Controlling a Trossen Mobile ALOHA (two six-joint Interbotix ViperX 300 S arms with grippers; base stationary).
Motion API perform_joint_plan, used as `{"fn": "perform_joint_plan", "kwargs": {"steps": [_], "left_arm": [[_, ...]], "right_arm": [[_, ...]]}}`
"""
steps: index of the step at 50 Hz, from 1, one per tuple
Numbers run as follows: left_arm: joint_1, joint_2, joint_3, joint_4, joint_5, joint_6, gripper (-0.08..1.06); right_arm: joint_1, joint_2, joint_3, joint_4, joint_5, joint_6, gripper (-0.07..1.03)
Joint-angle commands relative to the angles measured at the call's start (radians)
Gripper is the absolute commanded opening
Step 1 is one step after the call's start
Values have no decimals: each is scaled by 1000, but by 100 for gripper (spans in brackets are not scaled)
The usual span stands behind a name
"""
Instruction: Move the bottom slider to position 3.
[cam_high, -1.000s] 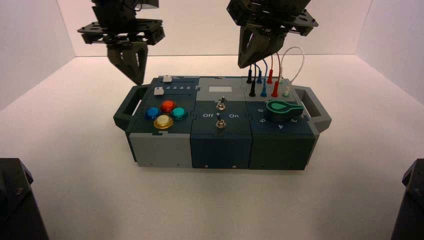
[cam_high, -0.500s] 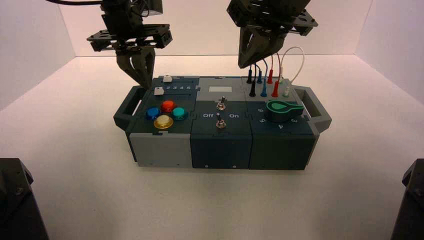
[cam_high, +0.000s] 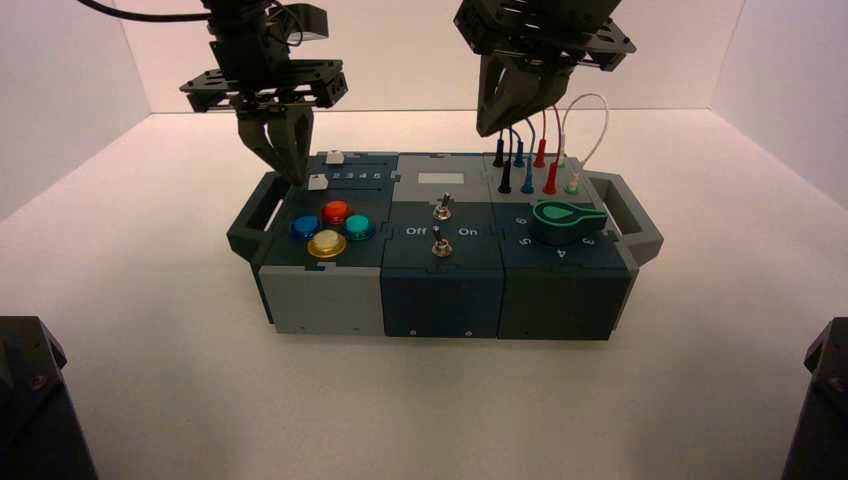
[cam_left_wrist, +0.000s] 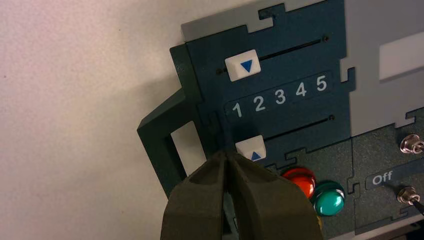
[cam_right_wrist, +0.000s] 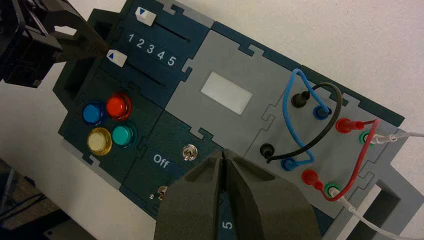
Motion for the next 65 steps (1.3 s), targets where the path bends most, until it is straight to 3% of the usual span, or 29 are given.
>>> {"fn": "perform_joint_plan", "kwargs": {"steps": [1,32,65], "left_arm": [[-3,-9,-20,-3,-5,2,-3],[-29,25,-34,-3,-18,2,-3],[-72,60,-44,-26,-32,2,-3]], "right_arm": [[3,-9,-21,-2,-6,-3,-3],[3,-9,-21,-3,0,-3,-3],[3,-11,-20,-6,11,-3,-3]]}}
